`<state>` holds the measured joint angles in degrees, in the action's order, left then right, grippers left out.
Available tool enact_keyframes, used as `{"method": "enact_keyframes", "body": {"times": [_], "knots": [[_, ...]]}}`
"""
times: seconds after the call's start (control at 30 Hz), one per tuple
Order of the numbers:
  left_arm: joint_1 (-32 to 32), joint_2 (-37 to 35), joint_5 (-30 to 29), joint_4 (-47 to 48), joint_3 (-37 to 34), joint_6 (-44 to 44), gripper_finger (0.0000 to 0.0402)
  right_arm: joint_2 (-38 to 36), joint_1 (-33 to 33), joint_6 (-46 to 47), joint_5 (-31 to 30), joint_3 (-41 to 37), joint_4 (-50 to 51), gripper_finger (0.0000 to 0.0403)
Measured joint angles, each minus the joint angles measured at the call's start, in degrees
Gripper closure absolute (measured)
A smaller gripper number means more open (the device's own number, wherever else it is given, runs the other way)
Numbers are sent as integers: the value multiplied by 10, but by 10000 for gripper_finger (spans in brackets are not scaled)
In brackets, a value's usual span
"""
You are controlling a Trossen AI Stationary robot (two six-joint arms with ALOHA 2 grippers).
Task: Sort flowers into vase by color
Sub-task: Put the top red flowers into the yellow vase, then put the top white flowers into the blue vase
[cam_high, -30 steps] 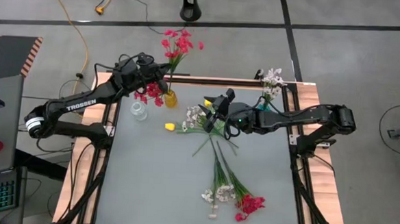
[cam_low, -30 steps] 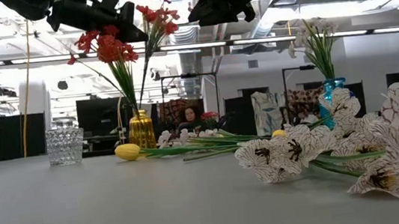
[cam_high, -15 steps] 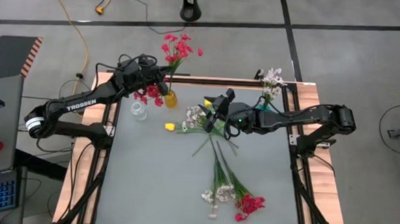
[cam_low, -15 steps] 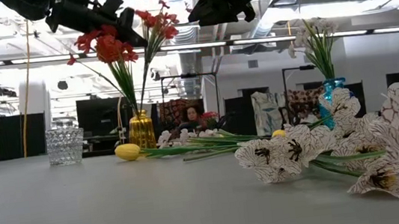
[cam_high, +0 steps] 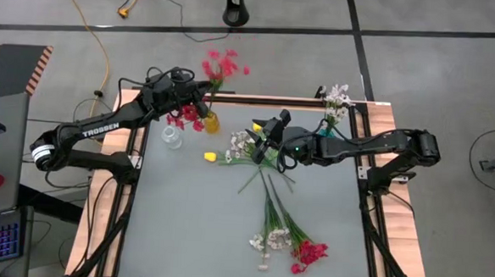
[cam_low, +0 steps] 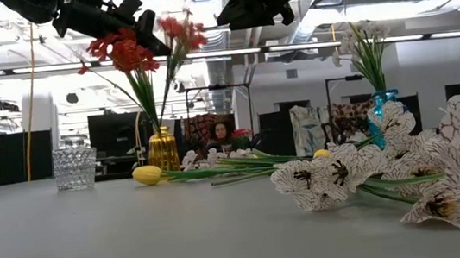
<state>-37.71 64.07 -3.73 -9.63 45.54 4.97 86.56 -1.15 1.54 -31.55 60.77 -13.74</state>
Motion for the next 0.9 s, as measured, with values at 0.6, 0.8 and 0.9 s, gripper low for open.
{"method": "enact_keyframes", "body": {"times": [0.6,0.8,0.9], "knots": [[0,-100,-17,-3,0,45,282,0,1,0,0,0,0,200],[1,-162,14,15,0,45,283,0,16,-14,0,0,0,200],[3,-198,38,68,0,44,283,0,29,-19,0,0,0,200]]}}
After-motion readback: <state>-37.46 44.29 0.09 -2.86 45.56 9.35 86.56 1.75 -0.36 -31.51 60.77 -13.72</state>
